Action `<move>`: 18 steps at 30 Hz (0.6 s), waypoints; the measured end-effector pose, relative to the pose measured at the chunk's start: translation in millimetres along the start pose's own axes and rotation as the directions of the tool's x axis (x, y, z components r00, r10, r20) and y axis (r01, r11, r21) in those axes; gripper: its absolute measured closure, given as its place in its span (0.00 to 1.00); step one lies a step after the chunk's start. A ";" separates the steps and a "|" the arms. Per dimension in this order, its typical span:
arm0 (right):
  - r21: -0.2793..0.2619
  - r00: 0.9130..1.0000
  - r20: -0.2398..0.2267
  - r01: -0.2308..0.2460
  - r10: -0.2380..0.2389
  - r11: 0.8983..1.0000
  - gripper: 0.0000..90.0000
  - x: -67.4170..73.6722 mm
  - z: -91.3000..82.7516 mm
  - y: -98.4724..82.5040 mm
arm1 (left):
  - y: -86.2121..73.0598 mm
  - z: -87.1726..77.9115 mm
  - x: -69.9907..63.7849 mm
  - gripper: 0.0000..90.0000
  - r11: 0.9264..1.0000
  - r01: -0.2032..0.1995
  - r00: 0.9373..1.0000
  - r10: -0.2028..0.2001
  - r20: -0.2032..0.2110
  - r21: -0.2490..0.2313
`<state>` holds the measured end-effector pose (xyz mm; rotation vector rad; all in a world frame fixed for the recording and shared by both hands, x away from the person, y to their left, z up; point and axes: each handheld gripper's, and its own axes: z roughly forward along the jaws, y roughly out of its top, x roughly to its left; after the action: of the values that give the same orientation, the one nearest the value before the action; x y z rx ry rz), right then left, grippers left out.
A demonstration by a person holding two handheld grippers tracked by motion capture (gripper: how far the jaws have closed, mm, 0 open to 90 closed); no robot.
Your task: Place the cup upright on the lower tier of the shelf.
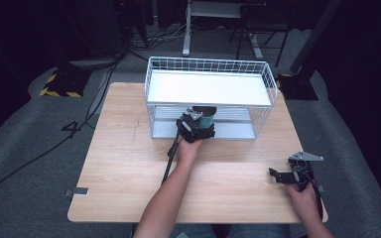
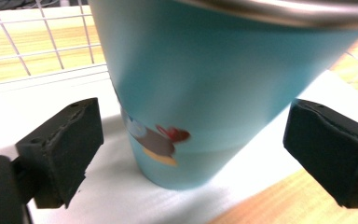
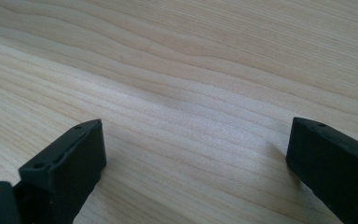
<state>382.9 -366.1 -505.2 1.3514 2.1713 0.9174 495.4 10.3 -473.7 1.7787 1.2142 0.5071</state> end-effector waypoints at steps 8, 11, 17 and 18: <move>-0.001 1.000 -0.002 0.001 -0.001 1.000 0.06 0.1 0.4 0.3 | -2.4 -20.6 -3.6 0.03 1.000 -0.009 0.999 0.008 0.031 0.014; -0.001 1.000 -0.002 0.001 -0.001 1.000 0.06 0.1 0.4 0.3 | -2.4 -27.1 -3.4 0.03 1.000 -0.009 0.999 0.008 0.031 0.023; 0.000 1.000 -0.002 0.001 -0.001 1.000 0.06 0.1 0.4 0.3 | -5.2 -53.2 -2.0 0.03 1.000 -0.029 0.999 0.029 0.028 0.005; 0.000 1.000 -0.002 0.001 -0.001 1.000 0.06 0.1 0.4 0.3 | -5.2 -53.2 -2.0 0.03 1.000 -0.029 0.999 0.029 0.028 0.005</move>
<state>383.3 -365.8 -505.2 1.3497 2.1727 0.9190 452.8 32.7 -450.4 1.8041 1.1735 0.4949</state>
